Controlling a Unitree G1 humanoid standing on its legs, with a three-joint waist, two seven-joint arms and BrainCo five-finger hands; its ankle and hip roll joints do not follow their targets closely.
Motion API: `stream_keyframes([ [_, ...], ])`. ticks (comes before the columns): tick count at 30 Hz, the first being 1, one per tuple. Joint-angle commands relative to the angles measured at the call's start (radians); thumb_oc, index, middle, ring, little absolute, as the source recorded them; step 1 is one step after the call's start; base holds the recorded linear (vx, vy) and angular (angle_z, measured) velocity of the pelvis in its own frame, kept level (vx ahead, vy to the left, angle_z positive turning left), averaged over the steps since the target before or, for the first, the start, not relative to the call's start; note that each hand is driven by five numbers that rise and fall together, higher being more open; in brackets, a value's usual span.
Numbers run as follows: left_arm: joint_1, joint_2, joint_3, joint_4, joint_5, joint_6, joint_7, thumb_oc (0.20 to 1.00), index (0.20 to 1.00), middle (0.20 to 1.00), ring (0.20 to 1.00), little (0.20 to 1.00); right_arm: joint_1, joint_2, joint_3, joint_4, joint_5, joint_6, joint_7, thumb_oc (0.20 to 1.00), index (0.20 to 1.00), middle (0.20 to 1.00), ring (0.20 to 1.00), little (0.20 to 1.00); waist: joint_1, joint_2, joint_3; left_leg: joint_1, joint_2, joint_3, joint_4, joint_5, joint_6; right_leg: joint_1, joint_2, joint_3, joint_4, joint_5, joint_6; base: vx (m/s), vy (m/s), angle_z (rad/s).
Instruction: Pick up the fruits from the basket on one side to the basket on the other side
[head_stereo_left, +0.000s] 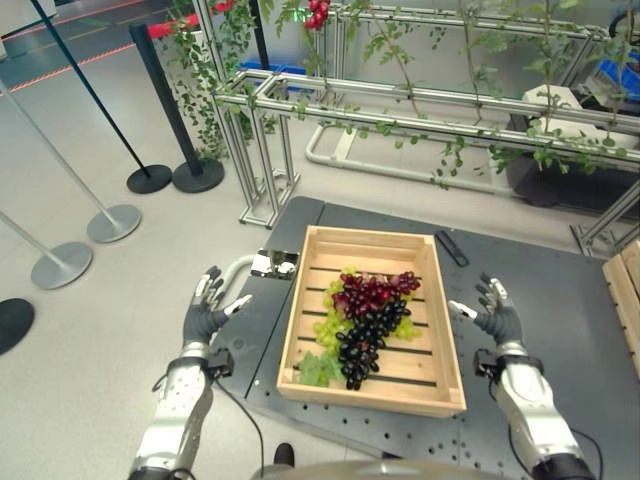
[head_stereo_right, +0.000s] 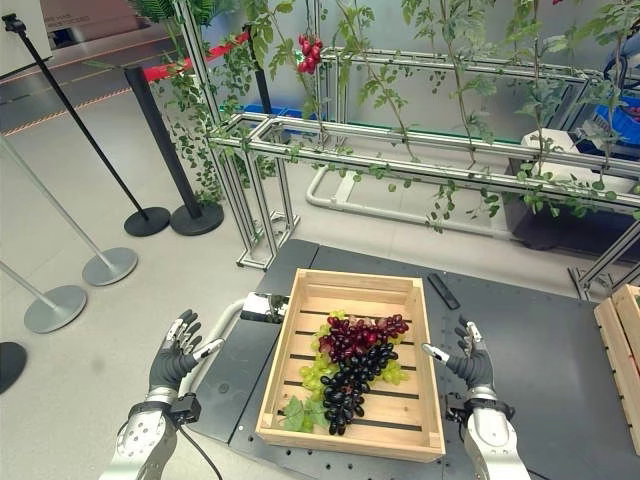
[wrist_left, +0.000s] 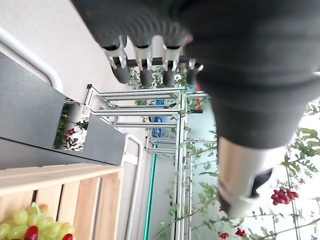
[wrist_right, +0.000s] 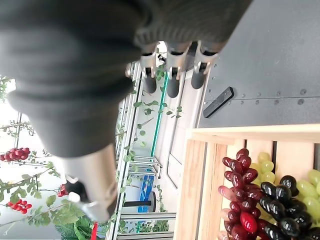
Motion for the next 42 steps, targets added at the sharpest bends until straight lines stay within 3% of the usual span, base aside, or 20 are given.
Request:
stream_keyframes([
  [1,-0.060,0.019,-0.004,-0.028,-0.011,-0.053,-0.002,1.000,1.000,1.000,1.000,1.000,-0.049,-0.004,-0.027,-0.033,0.009,-0.043,-0.001,1.000,1.000,1.000,1.000,1.000,0.001,-0.034,0.017,0.018,-0.032,0.023,0.000,-0.070,0.029,0.068,-0.021,-0.046,0.012,-0.098,0.064,0.00,0.000,0.00],
  [9,-0.054,0.083,0.015,-0.092,0.100,-0.036,0.002,1.000,1.000,1.000,1.000,1.000,-0.047,-0.018,-0.072,-0.058,0.008,-0.046,-0.025,1.000,1.000,1.000,1.000,1.000,-0.004,-0.024,0.024,0.012,-0.033,0.023,0.001,-0.072,0.029,0.061,-0.020,-0.043,0.014,-0.101,0.063,0.00,0.000,0.00],
  [19,-0.063,0.073,0.043,-0.176,0.031,-0.057,0.002,1.000,1.000,1.000,1.000,1.000,-0.094,-0.072,-0.055,-0.141,-0.070,-0.034,-0.020,1.000,1.000,1.000,1.000,1.000,0.003,-0.028,0.026,0.016,-0.031,0.021,0.000,-0.074,0.029,0.066,-0.017,-0.048,0.012,-0.103,0.061,0.00,-0.001,0.00],
  [28,-0.051,0.099,0.060,-0.220,0.002,-0.072,-0.029,1.000,1.000,1.000,1.000,1.000,-0.166,-0.112,0.023,-0.176,-0.144,-0.022,-0.011,1.000,1.000,1.000,1.000,1.000,0.036,-0.065,0.040,0.003,-0.026,0.005,0.000,-0.057,0.019,0.065,-0.013,-0.063,0.013,-0.103,0.053,-0.01,-0.037,0.06],
  [34,-0.051,0.109,0.054,-0.267,-0.050,-0.075,-0.045,1.000,1.000,1.000,1.000,1.000,-0.222,-0.192,0.034,-0.183,-0.222,-0.013,-0.022,1.000,1.000,1.000,1.000,1.000,0.071,-0.086,0.068,-0.034,-0.022,-0.027,0.006,-0.046,0.013,0.050,-0.009,-0.097,0.016,-0.099,0.052,-0.02,-0.025,0.21],
  [42,-0.127,0.150,0.030,-0.349,-0.092,-0.092,-0.031,1.000,1.000,1.000,1.000,1.000,-0.346,-0.334,0.119,-0.060,-0.316,0.014,-0.055,1.000,1.000,1.000,1.000,1.000,0.115,-0.132,0.180,-0.174,-0.013,-0.068,0.058,-0.023,0.003,-0.045,0.004,-0.126,0.034,-0.086,0.046,-0.11,-0.058,0.14],
])
